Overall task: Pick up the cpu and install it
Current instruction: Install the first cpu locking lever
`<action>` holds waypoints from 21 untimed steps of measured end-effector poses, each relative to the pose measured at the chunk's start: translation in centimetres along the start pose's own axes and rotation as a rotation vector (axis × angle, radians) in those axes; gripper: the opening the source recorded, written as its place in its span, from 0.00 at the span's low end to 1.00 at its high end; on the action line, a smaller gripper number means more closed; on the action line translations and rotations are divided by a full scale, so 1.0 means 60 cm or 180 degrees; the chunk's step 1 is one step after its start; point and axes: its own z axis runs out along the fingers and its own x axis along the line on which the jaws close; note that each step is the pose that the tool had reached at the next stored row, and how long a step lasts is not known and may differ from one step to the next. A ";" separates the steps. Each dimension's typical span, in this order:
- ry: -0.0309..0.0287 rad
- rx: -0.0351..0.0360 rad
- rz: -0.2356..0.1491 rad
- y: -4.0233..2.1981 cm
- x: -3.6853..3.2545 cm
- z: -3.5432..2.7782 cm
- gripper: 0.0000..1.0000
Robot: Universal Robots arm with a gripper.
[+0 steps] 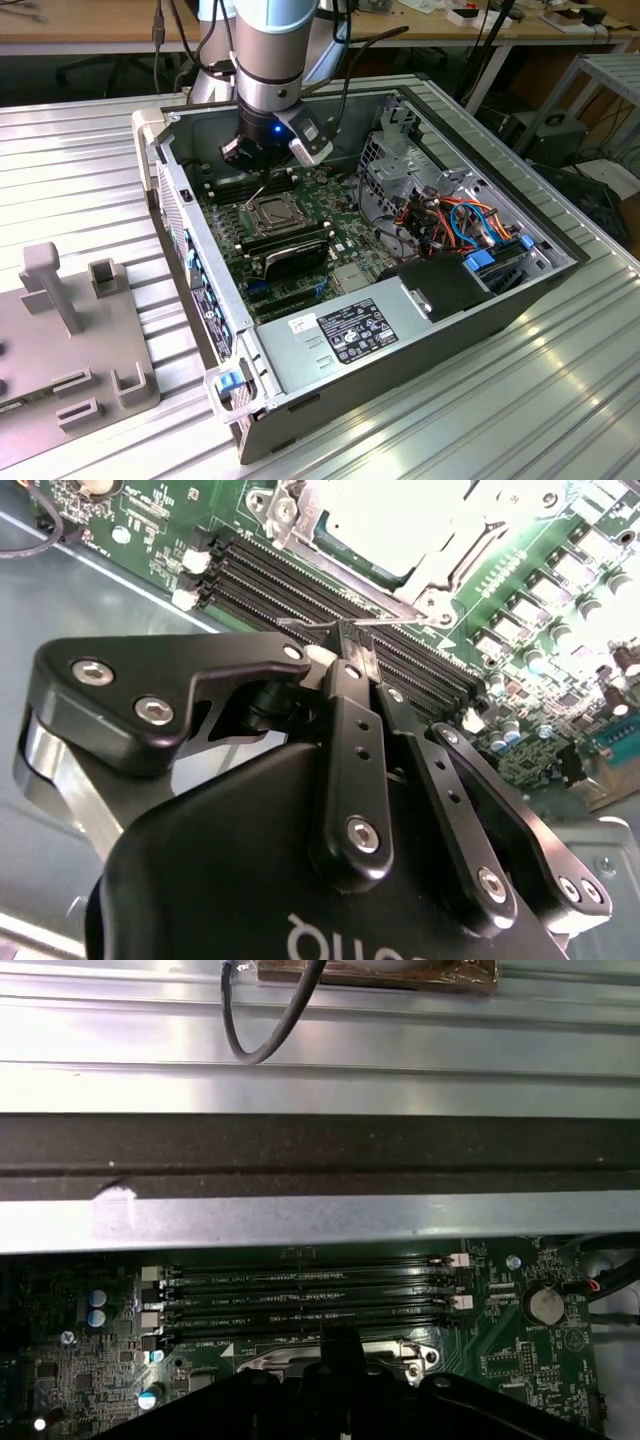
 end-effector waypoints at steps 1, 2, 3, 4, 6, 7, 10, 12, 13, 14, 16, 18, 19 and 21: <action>-0.0001 0.0000 -0.0001 0.000 0.000 0.002 0.11; 0.0000 0.0000 -0.0002 -0.001 0.000 0.003 0.11; 0.0000 0.0000 -0.0003 -0.001 0.001 0.004 0.11; 0.0000 -0.0001 -0.0004 -0.001 0.001 0.006 0.11; 0.0000 -0.0001 -0.0006 -0.001 0.001 0.008 0.11; 0.0001 0.0000 -0.0007 -0.001 0.001 0.008 0.11; 0.0001 -0.0001 -0.0011 -0.001 0.000 0.009 0.11; 0.0002 -0.0002 -0.0014 -0.002 -0.002 0.011 0.11; 0.0002 -0.0002 -0.0016 -0.002 -0.005 0.013 0.11; 0.0002 -0.0002 -0.0017 -0.002 -0.007 0.015 0.11; 0.0003 -0.0002 -0.0019 -0.002 -0.009 0.017 0.11; 0.0003 -0.0003 -0.0020 -0.003 -0.011 0.021 0.11; 0.0003 -0.0003 -0.0021 -0.003 -0.012 0.023 0.11; 0.0003 -0.0003 -0.0022 -0.004 -0.013 0.026 0.11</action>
